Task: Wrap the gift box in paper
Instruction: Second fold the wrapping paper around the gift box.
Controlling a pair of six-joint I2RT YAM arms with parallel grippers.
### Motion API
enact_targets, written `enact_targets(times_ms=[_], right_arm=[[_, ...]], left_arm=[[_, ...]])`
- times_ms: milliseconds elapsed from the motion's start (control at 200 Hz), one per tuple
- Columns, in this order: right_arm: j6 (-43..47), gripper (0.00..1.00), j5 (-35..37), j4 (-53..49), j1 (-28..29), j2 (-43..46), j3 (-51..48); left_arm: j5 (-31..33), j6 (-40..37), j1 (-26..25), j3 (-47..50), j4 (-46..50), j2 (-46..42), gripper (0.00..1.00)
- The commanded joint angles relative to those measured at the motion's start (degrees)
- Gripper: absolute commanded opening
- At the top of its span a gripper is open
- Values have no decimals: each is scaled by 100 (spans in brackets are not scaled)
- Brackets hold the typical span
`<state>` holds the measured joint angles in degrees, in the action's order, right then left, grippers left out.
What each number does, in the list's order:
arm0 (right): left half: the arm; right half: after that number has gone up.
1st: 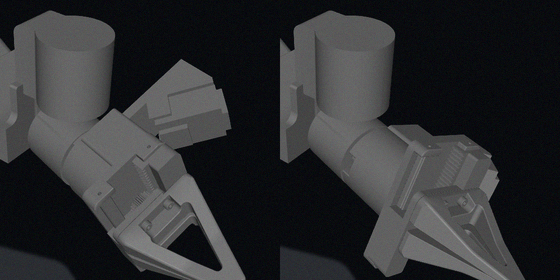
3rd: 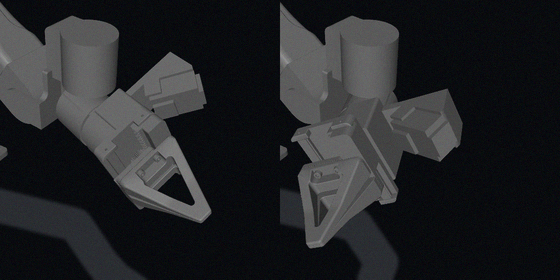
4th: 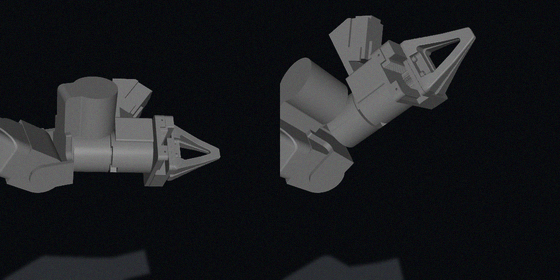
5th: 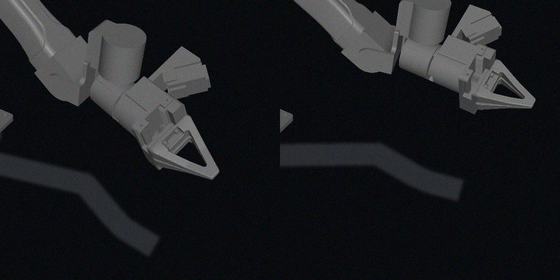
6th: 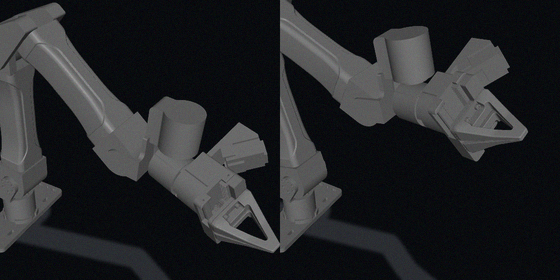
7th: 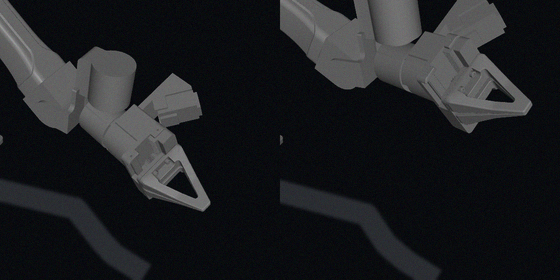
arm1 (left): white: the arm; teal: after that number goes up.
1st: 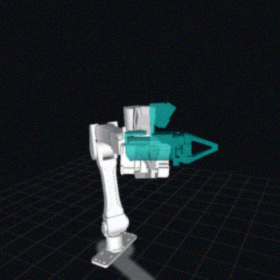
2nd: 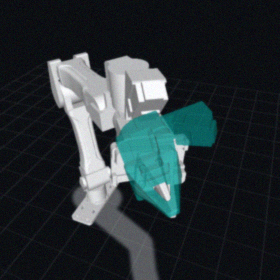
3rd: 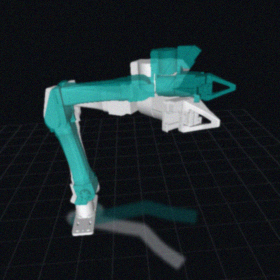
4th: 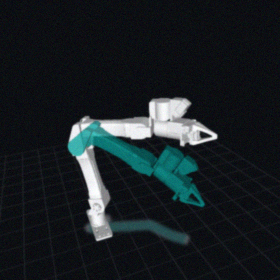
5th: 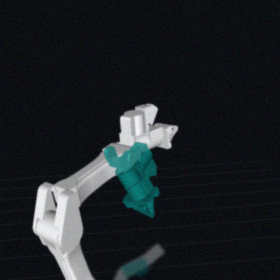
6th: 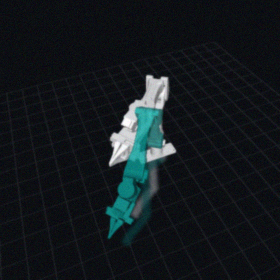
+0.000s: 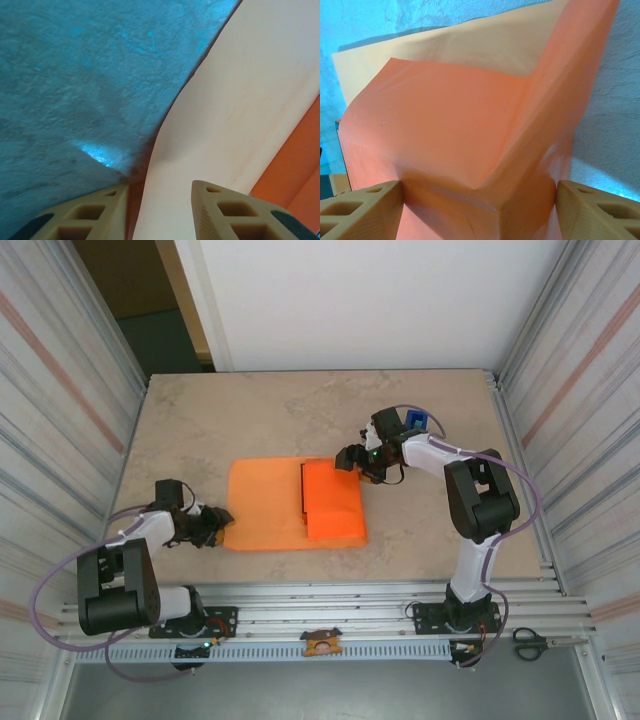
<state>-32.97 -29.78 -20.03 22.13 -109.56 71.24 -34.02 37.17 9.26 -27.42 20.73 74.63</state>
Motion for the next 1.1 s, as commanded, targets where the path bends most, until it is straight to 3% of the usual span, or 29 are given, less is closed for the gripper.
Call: enact_targets(times_ms=[0, 491, 997, 1097], right_arm=[[-69, 76, 803, -854, 125, -364, -242], [-69, 76, 805, -853, 116, -365, -230], [-60, 76, 791, -847, 108, -381, -234], [-70, 75, 778, -836, 115, -383, -225]], left_arm=[[-28, 85, -20, 53, 108, 154, 38], [-1055, -48, 15, -176, -780, 723, 31], [-1148, -37, 55, -390, -1061, 974, 29], [-1174, -62, 54, -431, -1069, 957, 24]])
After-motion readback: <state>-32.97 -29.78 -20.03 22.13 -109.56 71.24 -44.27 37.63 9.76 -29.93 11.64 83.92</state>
